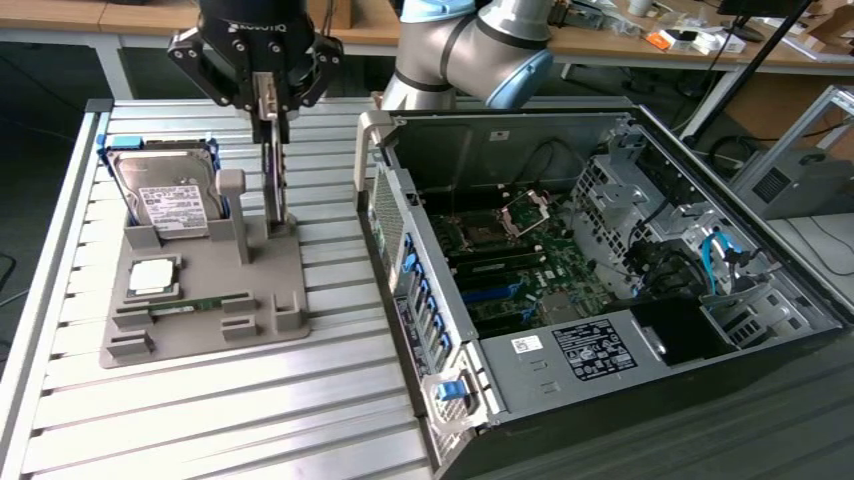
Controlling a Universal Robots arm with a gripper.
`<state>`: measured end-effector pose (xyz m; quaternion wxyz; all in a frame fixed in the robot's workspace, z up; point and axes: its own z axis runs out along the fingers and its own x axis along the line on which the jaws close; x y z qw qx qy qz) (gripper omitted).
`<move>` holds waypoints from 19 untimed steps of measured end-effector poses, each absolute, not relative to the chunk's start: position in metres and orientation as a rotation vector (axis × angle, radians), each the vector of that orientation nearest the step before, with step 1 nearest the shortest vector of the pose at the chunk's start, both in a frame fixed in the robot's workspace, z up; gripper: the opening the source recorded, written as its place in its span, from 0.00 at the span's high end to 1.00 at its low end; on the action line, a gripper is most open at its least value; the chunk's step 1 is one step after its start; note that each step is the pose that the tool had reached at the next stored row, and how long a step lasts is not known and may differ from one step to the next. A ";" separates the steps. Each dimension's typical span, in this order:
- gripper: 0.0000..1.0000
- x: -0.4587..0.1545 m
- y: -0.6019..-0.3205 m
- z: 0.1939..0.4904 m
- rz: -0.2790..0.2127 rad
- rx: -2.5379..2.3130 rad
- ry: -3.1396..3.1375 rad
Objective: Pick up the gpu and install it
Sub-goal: 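Pick up the gpu and move the gpu toward the slot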
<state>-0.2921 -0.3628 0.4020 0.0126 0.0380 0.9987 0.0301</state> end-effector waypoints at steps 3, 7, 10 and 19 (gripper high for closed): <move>0.73 -0.292 -0.363 0.405 0.094 0.118 3.113; 0.73 -0.292 -0.363 0.410 0.095 0.118 3.113; 0.73 -0.292 -0.363 0.414 0.095 0.118 3.113; 0.73 -0.292 -0.363 0.425 0.096 0.118 3.113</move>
